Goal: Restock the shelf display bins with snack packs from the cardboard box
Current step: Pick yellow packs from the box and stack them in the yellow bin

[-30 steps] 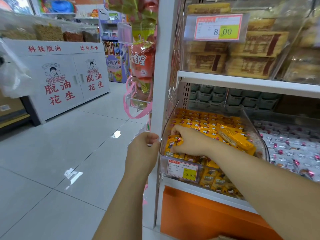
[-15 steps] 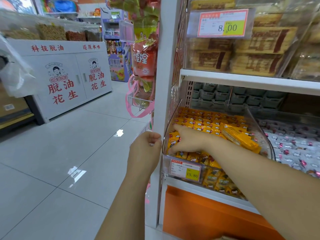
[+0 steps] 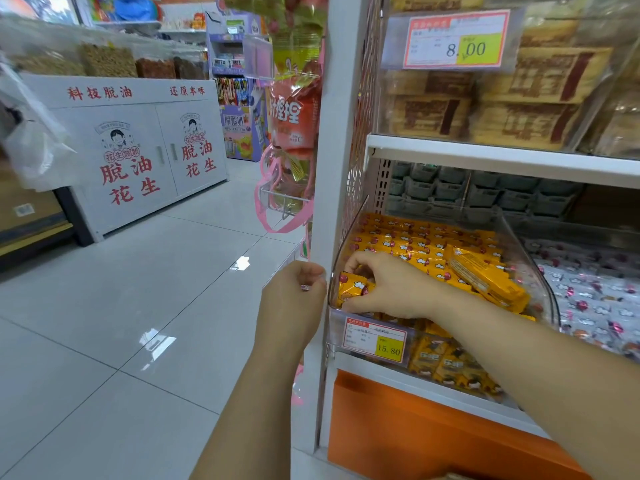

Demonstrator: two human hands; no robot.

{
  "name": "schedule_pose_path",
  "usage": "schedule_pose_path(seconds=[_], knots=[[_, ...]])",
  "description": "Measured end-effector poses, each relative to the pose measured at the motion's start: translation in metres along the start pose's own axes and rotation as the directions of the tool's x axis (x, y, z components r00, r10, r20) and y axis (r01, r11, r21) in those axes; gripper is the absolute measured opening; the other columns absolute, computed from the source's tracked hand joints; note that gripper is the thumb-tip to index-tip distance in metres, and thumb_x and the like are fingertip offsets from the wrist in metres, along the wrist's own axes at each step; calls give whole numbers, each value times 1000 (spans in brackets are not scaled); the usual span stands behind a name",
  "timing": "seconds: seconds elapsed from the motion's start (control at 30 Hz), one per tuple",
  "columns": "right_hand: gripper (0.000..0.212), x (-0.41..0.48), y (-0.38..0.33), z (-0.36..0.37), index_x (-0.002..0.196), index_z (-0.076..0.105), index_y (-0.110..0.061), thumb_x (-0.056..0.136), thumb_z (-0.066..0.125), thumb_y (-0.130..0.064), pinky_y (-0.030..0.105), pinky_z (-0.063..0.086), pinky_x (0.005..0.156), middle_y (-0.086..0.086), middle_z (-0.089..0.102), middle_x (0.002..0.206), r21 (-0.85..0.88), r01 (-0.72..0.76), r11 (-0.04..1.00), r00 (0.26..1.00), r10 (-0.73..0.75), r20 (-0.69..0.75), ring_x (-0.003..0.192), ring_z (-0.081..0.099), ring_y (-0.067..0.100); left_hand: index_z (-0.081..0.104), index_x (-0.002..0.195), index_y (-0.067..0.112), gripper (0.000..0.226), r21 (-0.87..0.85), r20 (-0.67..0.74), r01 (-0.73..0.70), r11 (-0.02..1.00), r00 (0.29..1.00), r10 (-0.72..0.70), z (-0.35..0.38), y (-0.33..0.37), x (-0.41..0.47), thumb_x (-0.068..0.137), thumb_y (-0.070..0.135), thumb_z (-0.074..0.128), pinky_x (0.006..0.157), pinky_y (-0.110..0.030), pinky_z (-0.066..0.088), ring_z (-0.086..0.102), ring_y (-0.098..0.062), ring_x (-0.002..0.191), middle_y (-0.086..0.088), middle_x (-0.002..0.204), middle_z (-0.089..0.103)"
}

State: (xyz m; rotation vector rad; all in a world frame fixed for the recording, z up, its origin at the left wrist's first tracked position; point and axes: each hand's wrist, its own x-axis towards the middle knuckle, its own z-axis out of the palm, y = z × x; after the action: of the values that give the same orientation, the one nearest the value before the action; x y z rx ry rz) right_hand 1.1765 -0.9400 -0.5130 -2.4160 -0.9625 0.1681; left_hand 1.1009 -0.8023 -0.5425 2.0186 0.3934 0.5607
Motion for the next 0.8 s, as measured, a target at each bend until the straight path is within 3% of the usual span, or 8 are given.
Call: schedule_pose_path(seconds=[0.1,0.27,0.4,0.5,0.63,0.73,0.8], knots=[[33,0,0,4,101,54,-19,77,76,-23,13,36,49,-6,55,87,-41,8,999,999,-10,-52,59,45,3,65,107,19,16,9,0,5,1000,1000,-5,-1,-2,2,94,16,55,65,-4,32,54,-4,90,10,96,61],[33,9,6,15,99,54,-18,76,77,-27,26,36,56,-4,56,86,-154,-68,986,993,53,-101,75,52,15,66,106,19,17,-11,8,5,1000,1000,-5,-3,-2,0,93,15,55,64,-2,33,55,-2,87,10,97,63],[47,5,9,7,112,60,-28,73,77,-46,34,46,86,-6,62,112,-191,-75,979,995,60,-84,104,56,17,65,106,18,16,-20,0,-18,1000,1000,18,-4,1,-1,94,16,55,65,-3,34,56,-4,89,8,100,64],[44,-15,11,-13,116,59,-34,76,72,-49,41,41,103,-11,58,127,-157,-110,981,972,73,-221,120,50,13,63,105,20,13,-9,0,-50,999,999,50,0,6,-3,94,18,56,63,-5,34,54,-1,85,12,95,61],[36,-44,39,-46,120,58,-30,87,63,-42,45,36,105,-4,60,125,-275,-353,894,844,177,-507,121,48,21,60,97,26,12,-28,31,-106,994,994,107,9,15,-7,93,15,55,64,-8,38,55,0,80,18,85,58],[45,-59,63,-57,131,48,-25,92,54,-47,43,35,101,3,62,121,-409,-497,765,831,285,-478,115,53,26,63,104,24,16,-43,69,-131,990,989,134,19,23,-10,94,15,54,67,-9,40,59,-4,86,10,96,64],[46,-61,67,-57,132,46,-25,93,51,-48,42,33,103,2,66,115,-424,-476,771,851,282,-444,108,59,24,63,109,22,18,-23,122,-160,987,979,162,27,30,-13,94,16,54,68,-10,42,60,-5,87,9,98,65]])
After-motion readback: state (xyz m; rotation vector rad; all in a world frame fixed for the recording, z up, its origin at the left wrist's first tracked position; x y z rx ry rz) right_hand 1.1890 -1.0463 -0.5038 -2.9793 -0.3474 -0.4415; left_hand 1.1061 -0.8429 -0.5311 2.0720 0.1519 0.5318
